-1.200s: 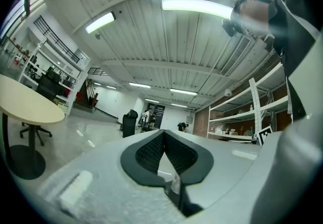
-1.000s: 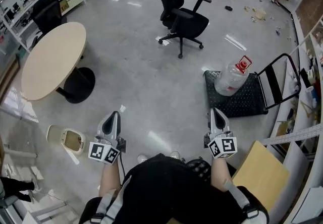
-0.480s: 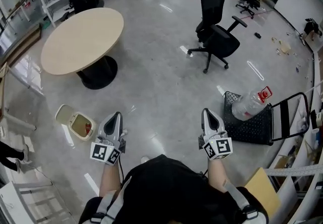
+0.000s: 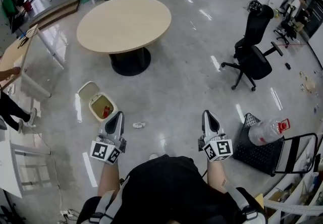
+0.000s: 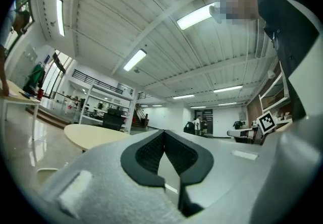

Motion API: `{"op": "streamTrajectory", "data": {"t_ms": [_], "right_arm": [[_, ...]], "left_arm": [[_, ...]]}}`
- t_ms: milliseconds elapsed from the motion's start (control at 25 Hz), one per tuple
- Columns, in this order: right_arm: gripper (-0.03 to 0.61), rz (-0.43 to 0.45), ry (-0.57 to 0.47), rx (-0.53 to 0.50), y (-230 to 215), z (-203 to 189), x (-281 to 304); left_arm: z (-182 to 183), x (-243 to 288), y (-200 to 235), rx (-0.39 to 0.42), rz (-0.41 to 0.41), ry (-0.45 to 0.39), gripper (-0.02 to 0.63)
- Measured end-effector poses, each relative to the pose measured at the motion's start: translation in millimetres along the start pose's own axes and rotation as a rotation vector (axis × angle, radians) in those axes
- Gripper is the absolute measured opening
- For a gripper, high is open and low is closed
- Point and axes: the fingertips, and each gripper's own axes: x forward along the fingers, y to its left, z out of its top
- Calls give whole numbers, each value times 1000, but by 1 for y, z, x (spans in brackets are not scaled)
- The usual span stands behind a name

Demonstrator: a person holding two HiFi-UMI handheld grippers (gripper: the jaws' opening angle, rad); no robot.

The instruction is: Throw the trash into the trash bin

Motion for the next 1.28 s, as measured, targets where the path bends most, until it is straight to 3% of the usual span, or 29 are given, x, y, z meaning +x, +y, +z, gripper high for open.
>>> {"op": "streamTrajectory", "data": {"t_ms": [160,440,720,1080,1280], "right_arm": [[5,148,4,5,43,-2,42],[5,308,5,-7,58,2,85],[5,422,22,18,60,-7,114],[5,578,22,35,94,-10,141],[5,642,38,62,106,-13,150]], "left_arm": [[9,-37,35,-4,143,-24,0],[14,-57,30,29,259,-27,0],[19,-85,20,41,403,-44,0],[30,-130,14,63,580,-79,0],[40,-145,7,104,688,-143,0]]}}
